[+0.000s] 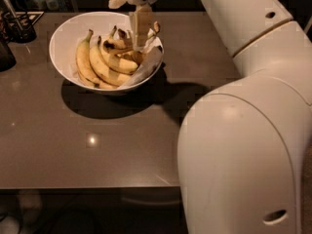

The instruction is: Pick banana from white bowl

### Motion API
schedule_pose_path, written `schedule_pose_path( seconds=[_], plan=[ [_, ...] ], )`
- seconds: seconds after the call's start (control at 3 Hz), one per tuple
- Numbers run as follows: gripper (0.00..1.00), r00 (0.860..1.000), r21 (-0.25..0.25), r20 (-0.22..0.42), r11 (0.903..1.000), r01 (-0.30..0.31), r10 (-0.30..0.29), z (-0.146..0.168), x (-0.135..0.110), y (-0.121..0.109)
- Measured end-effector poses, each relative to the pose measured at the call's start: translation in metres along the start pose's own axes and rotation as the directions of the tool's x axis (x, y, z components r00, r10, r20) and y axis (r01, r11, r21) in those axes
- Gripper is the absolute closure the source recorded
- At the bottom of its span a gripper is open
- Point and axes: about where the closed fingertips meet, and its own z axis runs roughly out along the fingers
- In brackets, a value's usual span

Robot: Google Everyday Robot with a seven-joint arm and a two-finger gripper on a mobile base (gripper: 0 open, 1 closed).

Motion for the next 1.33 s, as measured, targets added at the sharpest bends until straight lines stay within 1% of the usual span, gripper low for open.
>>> schedule_pose_path(
  seconds=[0.33,0.67,1.0,1.33],
  plan=[
    [0.36,1.0,-0.008,0.014,0.9997,0.021,-0.021,0.01,-0.005,-0.008],
    [0.41,0.999,-0.009,0.015,0.9994,0.034,-0.034,0.015,-0.004,-0.014],
    [0.42,0.999,-0.014,0.014,0.999,0.042,-0.042,0.021,-0.002,-0.017],
    [0.4,0.999,-0.026,0.014,0.9987,0.044,-0.044,0.03,0.001,-0.018]
  ],
)
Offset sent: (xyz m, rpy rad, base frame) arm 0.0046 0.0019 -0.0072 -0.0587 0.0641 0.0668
